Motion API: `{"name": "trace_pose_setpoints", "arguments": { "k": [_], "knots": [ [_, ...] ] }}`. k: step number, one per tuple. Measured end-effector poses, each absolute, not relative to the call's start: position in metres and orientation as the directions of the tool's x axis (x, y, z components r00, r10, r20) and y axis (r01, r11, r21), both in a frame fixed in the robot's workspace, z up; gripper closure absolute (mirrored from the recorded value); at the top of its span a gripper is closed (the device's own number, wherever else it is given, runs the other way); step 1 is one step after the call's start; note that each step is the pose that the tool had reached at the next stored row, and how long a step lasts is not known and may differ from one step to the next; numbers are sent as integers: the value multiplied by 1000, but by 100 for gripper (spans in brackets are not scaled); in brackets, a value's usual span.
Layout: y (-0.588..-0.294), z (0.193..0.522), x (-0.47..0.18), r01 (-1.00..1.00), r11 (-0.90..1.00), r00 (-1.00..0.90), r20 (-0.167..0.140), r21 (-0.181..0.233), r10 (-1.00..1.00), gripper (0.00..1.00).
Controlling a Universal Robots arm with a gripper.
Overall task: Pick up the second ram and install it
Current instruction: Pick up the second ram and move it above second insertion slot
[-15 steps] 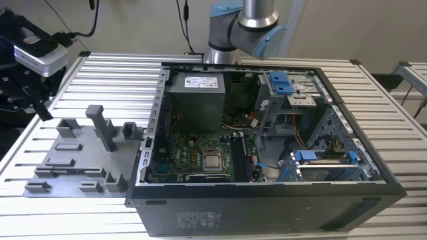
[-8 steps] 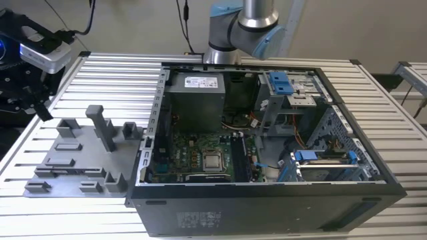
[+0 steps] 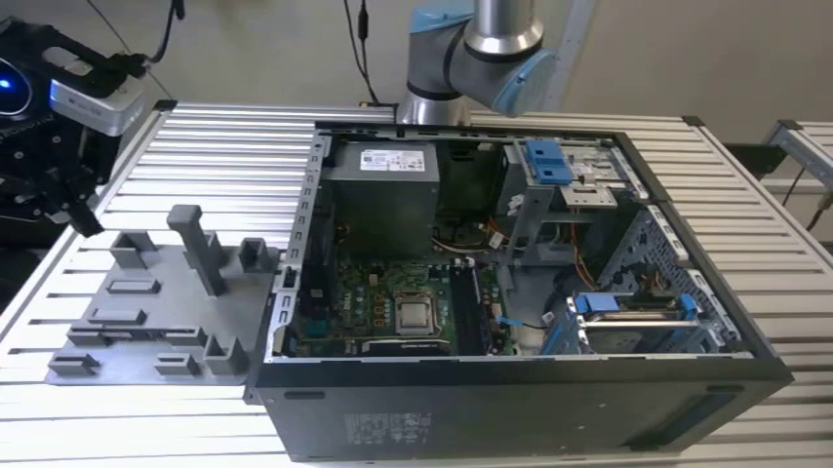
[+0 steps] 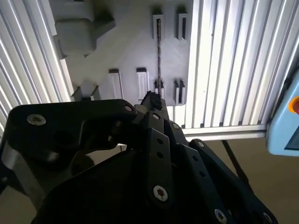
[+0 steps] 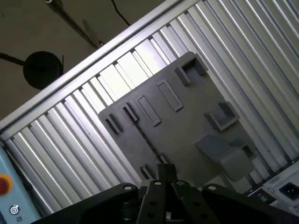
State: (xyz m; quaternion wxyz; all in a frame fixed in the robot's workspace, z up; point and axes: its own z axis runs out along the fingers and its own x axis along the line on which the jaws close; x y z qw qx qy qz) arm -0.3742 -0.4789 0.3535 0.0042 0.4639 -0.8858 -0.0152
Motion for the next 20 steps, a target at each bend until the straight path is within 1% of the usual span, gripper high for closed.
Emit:
{"name": "trace_pose_setpoints", "arguments": {
  "k": [8, 20],
  "knots": [
    [-479, 352, -374, -879, 476, -476, -19, 11, -879, 89],
    [-479, 352, -374, -929, 370, -370, -20, 8, -929, 89]
  ]
}}
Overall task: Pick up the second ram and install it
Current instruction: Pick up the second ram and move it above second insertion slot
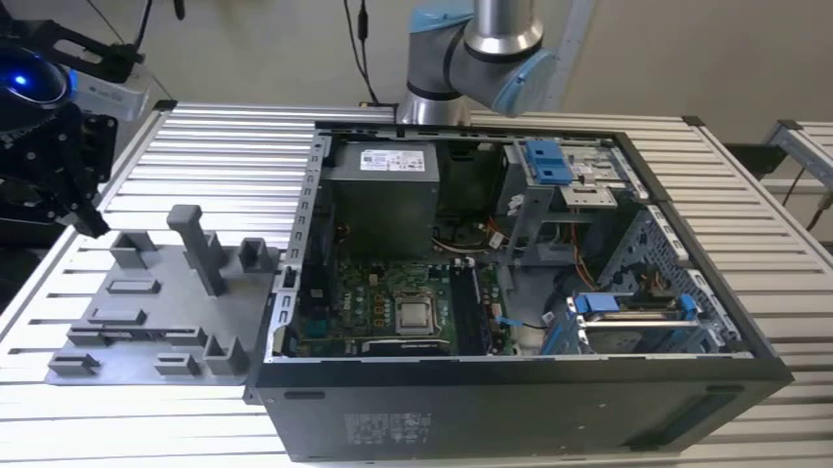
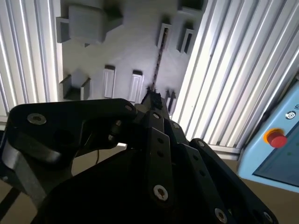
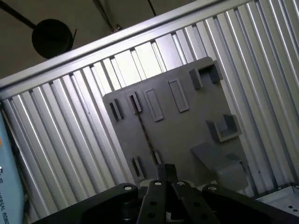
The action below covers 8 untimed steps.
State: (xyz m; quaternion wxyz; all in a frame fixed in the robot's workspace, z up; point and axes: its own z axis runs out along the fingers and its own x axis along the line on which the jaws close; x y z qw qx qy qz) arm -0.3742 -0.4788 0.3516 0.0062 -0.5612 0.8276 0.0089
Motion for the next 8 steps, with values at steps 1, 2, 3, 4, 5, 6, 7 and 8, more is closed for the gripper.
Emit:
{"name": "trace_pose_setpoints", "arguments": {
  "k": [1, 2, 3, 4, 5, 6, 7, 8],
  "knots": [
    [-479, 352, -374, -932, 363, -363, -20, 8, -932, 89],
    [-479, 352, -374, -935, 355, -355, -20, 8, -934, 89],
    [-479, 352, -374, -937, 348, -348, -20, 7, -937, 89],
    [-479, 352, -374, -941, 339, -339, -20, 7, -940, 89],
    [-479, 351, -374, -944, 329, -329, -20, 7, -944, 89],
    [-479, 351, -374, -948, 319, -319, -20, 7, -948, 89],
    [-479, 351, -374, -951, 308, -308, -20, 7, -951, 89],
    [-479, 351, -374, -955, 297, -297, -20, 7, -955, 89]
  ]
}}
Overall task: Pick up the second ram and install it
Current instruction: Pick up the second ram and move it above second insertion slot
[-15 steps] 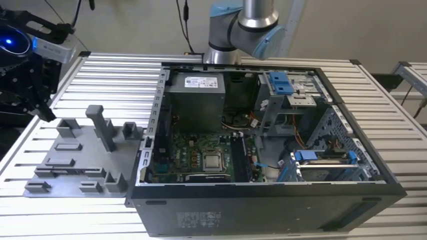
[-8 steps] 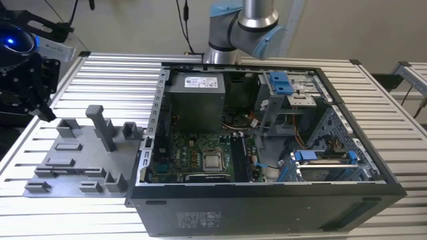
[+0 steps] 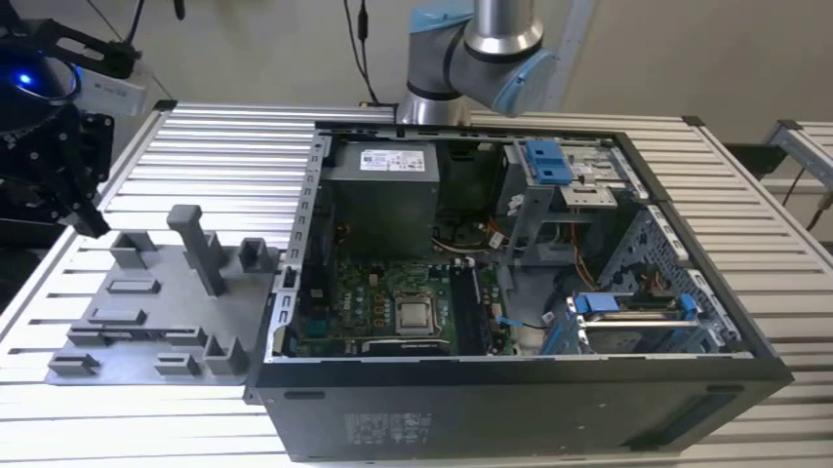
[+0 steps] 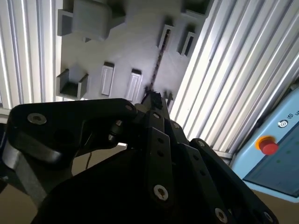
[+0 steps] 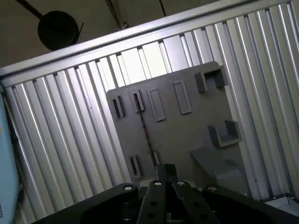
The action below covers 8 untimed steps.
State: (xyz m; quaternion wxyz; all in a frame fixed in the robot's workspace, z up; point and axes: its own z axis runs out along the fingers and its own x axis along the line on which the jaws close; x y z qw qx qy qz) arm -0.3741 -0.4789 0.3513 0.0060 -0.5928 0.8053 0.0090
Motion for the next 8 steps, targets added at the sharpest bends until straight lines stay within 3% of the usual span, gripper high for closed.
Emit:
{"name": "trace_pose_setpoints", "arguments": {
  "k": [8],
  "knots": [
    [-479, 349, -374, -977, 214, -214, -22, 8, -976, 89]
  ]
}}
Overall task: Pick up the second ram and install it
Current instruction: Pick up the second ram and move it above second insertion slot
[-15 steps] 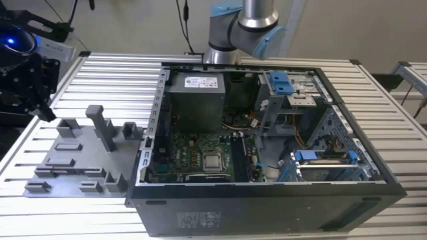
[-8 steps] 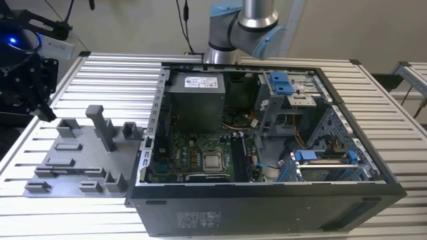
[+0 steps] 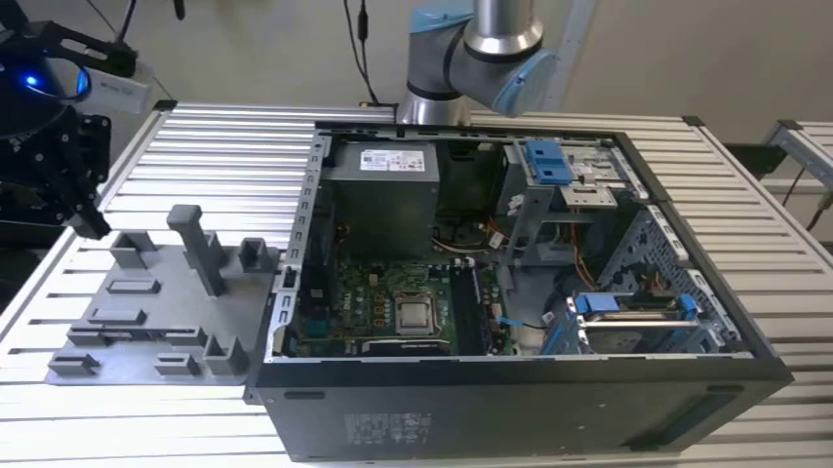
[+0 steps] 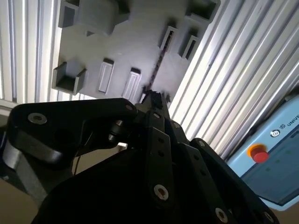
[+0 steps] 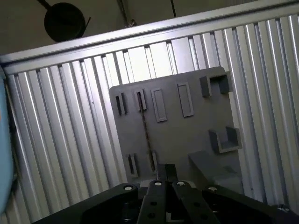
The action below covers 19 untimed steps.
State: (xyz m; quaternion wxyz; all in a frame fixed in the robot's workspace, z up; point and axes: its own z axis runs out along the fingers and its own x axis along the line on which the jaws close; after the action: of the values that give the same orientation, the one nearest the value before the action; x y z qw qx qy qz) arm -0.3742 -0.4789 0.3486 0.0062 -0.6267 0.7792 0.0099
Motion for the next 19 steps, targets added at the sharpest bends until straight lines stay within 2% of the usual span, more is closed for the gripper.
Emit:
{"name": "trace_pose_setpoints", "arguments": {
  "k": [5, 14, 15, 16, 18, 19],
  "knots": [
    [-479, 347, -374, -992, 127, -127, -22, 8, -992, 89],
    [-479, 347, -374, -993, 121, -121, -22, 8, -992, 88],
    [-479, 347, -374, -993, 121, -121, -22, 8, -992, 76],
    [-479, 347, -374, -993, 121, -121, -22, 8, -992, 76],
    [-479, 347, -374, -993, 121, -121, -22, 8, -992, 64],
    [-479, 347, -374, -993, 121, -121, -22, 8, -992, 64]
  ]
}}
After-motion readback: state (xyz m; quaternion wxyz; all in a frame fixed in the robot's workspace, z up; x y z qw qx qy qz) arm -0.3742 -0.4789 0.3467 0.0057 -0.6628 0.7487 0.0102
